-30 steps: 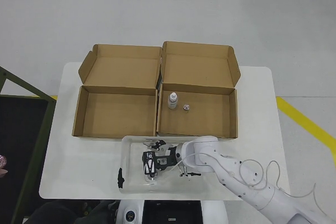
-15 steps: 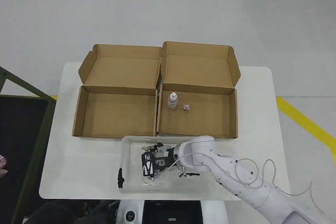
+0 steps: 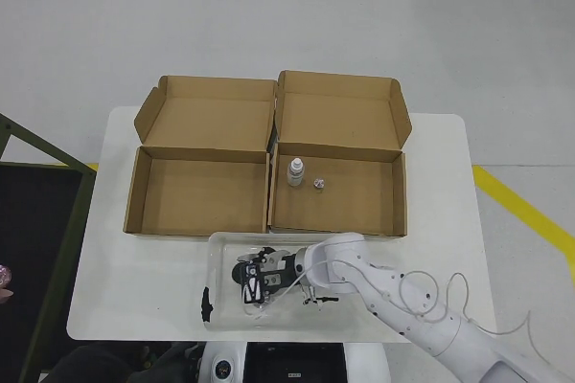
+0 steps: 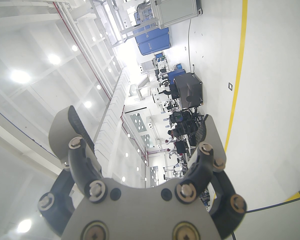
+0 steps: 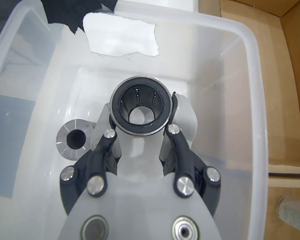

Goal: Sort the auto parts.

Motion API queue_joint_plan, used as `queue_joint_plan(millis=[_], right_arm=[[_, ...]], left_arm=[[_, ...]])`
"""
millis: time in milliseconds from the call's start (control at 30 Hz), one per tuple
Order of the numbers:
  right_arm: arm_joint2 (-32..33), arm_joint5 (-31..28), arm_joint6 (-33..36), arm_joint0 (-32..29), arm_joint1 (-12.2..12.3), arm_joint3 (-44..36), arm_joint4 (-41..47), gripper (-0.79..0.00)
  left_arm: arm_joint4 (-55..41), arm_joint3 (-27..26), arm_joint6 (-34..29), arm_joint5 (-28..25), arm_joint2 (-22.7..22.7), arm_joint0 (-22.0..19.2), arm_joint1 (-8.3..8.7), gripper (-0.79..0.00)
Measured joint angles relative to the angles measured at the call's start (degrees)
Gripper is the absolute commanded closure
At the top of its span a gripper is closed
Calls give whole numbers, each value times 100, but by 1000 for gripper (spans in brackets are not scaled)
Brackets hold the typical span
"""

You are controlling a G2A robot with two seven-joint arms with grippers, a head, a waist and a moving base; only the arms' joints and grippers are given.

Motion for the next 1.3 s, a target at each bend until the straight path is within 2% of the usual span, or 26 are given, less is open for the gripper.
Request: queue_joint_plan(millis=[367, 900, 1300], right_arm=[[301, -151, -230, -137, 61, -111, 177, 0], [1008, -376, -490, -451, 244, -693, 502, 0], [1200, -409, -613, -441, 264, -852, 688, 0]], left_arm=[[0, 0, 0, 0, 0, 0, 0, -785], [0, 0, 0, 0, 0, 0, 0, -785], [0, 0, 0, 0, 0, 0, 0, -785]])
